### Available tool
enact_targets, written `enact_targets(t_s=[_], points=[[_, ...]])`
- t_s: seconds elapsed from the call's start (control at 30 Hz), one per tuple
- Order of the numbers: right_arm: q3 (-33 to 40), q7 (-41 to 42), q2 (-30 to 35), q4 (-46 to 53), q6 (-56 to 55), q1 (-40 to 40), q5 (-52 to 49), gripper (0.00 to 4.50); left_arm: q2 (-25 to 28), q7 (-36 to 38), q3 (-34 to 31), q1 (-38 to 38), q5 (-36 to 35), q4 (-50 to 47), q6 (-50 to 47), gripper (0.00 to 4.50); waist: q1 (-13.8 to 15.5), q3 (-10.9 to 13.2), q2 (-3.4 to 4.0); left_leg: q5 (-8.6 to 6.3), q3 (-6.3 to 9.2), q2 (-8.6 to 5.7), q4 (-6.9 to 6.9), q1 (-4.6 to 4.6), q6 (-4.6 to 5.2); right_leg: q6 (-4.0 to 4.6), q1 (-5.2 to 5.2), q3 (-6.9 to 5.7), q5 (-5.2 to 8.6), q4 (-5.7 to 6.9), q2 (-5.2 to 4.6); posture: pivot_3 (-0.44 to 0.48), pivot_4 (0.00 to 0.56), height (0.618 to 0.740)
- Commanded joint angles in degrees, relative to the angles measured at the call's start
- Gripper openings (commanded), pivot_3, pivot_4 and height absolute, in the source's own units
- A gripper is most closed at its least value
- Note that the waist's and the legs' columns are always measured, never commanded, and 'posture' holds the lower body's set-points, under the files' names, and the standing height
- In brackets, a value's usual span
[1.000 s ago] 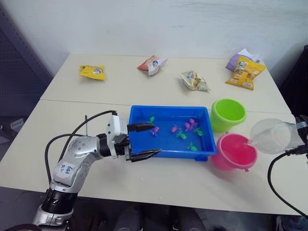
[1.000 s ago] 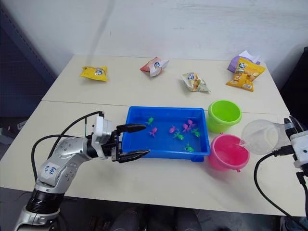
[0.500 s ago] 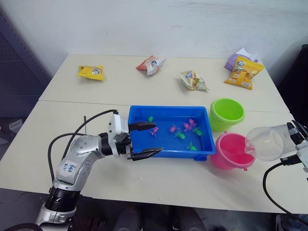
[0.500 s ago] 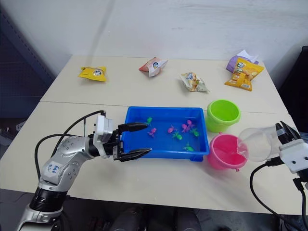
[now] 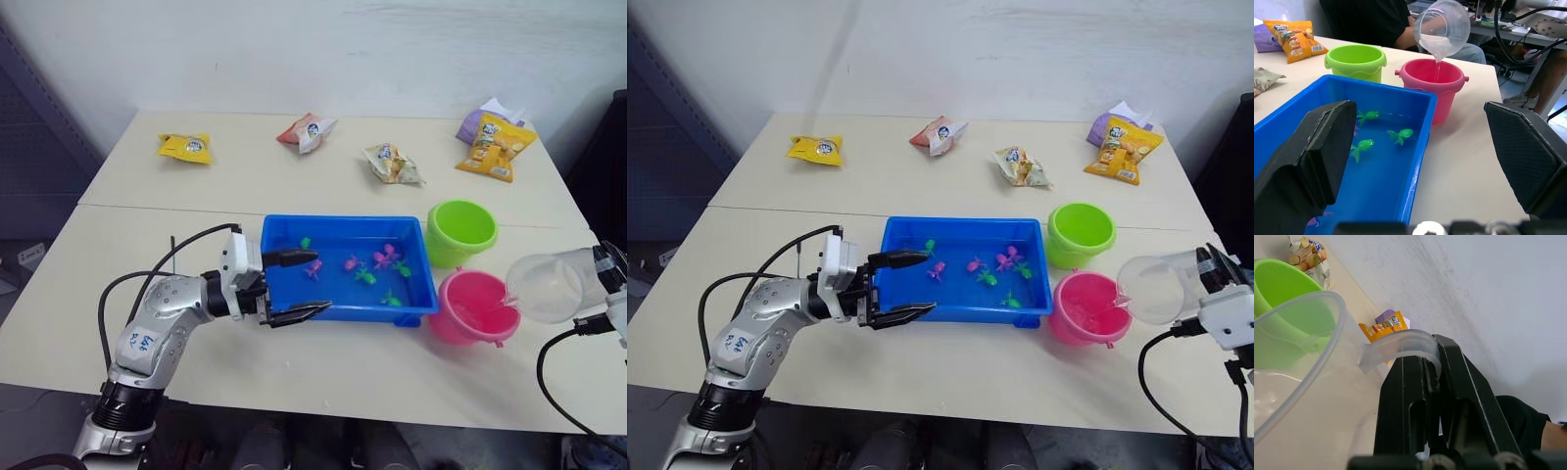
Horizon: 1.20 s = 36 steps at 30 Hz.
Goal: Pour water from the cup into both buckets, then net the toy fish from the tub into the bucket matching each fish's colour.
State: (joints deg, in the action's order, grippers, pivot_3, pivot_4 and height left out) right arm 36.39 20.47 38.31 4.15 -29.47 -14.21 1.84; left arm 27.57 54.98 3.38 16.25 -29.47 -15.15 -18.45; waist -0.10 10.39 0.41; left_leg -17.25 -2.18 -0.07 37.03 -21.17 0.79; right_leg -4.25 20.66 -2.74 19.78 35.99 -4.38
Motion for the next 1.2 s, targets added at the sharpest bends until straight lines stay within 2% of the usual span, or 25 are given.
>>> enact_targets(t_s=[0.03,0.2,0.4,0.57,0.73,0.83,0.9,1.2], points=[[0.61,-1.19,-0.11,0.70,-0.99,0.44,-0.61,0.03,0.38,0.16,-0.34,-0.21,-0.08,-1.69,0.79,4.50,0.00,0.00,0.00,0.00,0.00,0.00,0.00,0.00,0.00,0.00,0.00,0.00,0.00,0.00,0.00,0.000,0.150,0.740],[0.12,-1.46,-0.07,0.45,-0.59,1.06,-0.73,0.03,0.88,0.65,-0.39,-0.29,0.48,-1.33,1.08,4.50,-0.04,0.00,0.00,0.02,0.00,0.00,0.00,0.00,0.00,0.00,0.00,0.00,0.00,0.01,0.00,0.000,0.150,0.740],[0.75,0.91,-1.53,2.61,7.73,2.00,-11.05,0.03,1.07,0.57,-0.48,-1.24,0.55,-1.55,1.18,4.50,-0.01,0.00,0.00,0.02,0.01,0.01,0.00,0.00,0.01,0.00,-0.01,0.00,0.00,0.01,-0.01,0.000,0.150,0.740],[1.85,2.61,-1.36,8.46,26.52,4.20,-29.63,0.03,0.34,-0.94,-1.63,-1.15,-0.05,-1.43,0.97,4.50,-0.13,0.00,0.00,0.02,0.01,0.02,0.00,0.01,0.04,0.00,-0.01,0.00,0.00,0.02,-0.02,0.000,0.150,0.740],[3.52,-1.95,0.79,10.21,40.59,9.11,-35.91,0.03,-1.87,-4.36,-3.95,0.93,-2.99,-1.57,-1.35,4.50,-0.07,0.00,0.00,0.03,0.03,0.02,0.02,0.00,0.07,0.00,-0.01,-0.01,0.00,0.04,-0.03,0.000,0.150,0.740],[2.44,-6.59,4.22,8.02,44.17,14.31,-30.25,0.03,-3.83,-7.58,-5.73,3.08,-4.50,-1.40,-2.80,4.50,0.05,0.00,0.00,0.02,0.03,0.00,0.06,-0.04,0.11,-0.01,0.01,-0.01,-0.01,0.04,-0.06,0.000,0.150,0.740],[0.24,-10.67,7.42,6.03,48.91,17.68,-24.97,0.03,-4.11,-9.74,-5.54,4.54,-0.77,0.23,-0.59,4.50,0.08,0.00,0.00,0.03,0.02,-0.04,0.05,-0.05,0.11,-0.03,0.02,-0.01,-0.02,0.04,-0.06,0.000,0.150,0.740],[-12.47,-8.29,14.97,-10.22,40.53,33.66,-9.98,0.03,-4.66,-11.24,-4.26,7.90,1.52,4.12,-0.36,4.50,-0.05,0.03,-0.03,0.13,-0.07,-0.05,0.06,-0.09,0.10,-0.06,0.08,0.00,-0.03,0.05,-0.02,0.000,0.150,0.740]])
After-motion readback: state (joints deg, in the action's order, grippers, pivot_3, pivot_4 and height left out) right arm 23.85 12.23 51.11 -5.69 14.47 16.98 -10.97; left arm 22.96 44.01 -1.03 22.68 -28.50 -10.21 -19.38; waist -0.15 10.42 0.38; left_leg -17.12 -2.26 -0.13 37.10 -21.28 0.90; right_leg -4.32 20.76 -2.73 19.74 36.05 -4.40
